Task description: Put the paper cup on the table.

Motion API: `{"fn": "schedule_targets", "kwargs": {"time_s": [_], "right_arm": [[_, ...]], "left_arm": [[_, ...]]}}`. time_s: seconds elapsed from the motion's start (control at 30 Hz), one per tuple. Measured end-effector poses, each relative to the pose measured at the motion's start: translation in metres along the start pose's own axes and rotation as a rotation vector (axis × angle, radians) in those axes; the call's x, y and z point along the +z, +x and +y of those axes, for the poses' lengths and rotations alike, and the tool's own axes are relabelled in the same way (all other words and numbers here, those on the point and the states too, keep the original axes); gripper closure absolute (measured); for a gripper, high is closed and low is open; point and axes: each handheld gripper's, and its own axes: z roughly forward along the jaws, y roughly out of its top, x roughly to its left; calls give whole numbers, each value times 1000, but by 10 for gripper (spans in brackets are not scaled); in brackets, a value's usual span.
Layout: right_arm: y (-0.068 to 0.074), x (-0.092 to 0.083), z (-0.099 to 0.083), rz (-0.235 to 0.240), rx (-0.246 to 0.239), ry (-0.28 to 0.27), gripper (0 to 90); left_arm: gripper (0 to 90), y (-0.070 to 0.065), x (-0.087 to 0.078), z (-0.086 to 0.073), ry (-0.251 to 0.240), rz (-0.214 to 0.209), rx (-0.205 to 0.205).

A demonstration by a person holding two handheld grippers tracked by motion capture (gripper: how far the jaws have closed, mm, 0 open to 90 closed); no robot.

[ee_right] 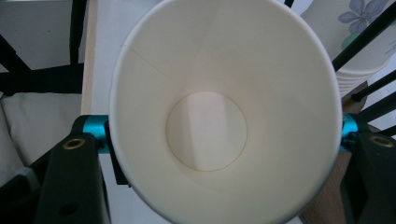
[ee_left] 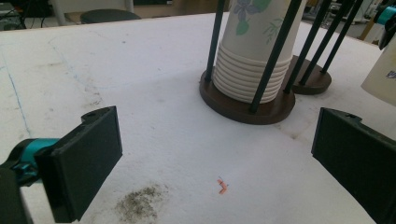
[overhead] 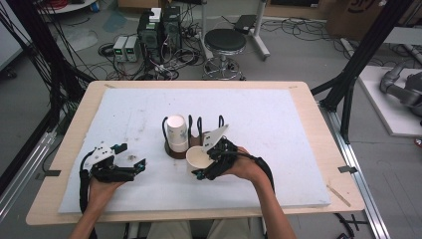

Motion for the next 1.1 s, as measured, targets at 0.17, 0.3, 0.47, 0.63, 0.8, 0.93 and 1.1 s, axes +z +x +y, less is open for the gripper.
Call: {"fn": "schedule_targets", "kwargs": {"time_s": [0.17, 0.3, 0.47, 0.63, 0.8, 0.93, 1.1], "right_arm": [[1, 4, 1, -2, -5, 18, 300], [2, 7, 1, -4, -11, 35, 300], [3, 11, 2, -9, -19, 57, 300], [5, 19, 3, -13, -31, 85, 300], [6, 25, 4, -15, -36, 106, 300], [6, 29, 5, -8, -45, 117, 300], [8, 36, 6, -14, -59, 142, 300]], "left_arm": [[17, 0, 0, 0, -1, 3, 0], [18, 0, 0, 0, 0, 5, 0], [17, 0, 0, 0, 1, 5, 1], [17, 0, 0, 0, 0, 4, 0], [18, 0, 1, 0, 1, 4, 1], [18, 0, 1, 0, 0, 3, 0], [17, 0, 0, 0, 1, 4, 2]]}}
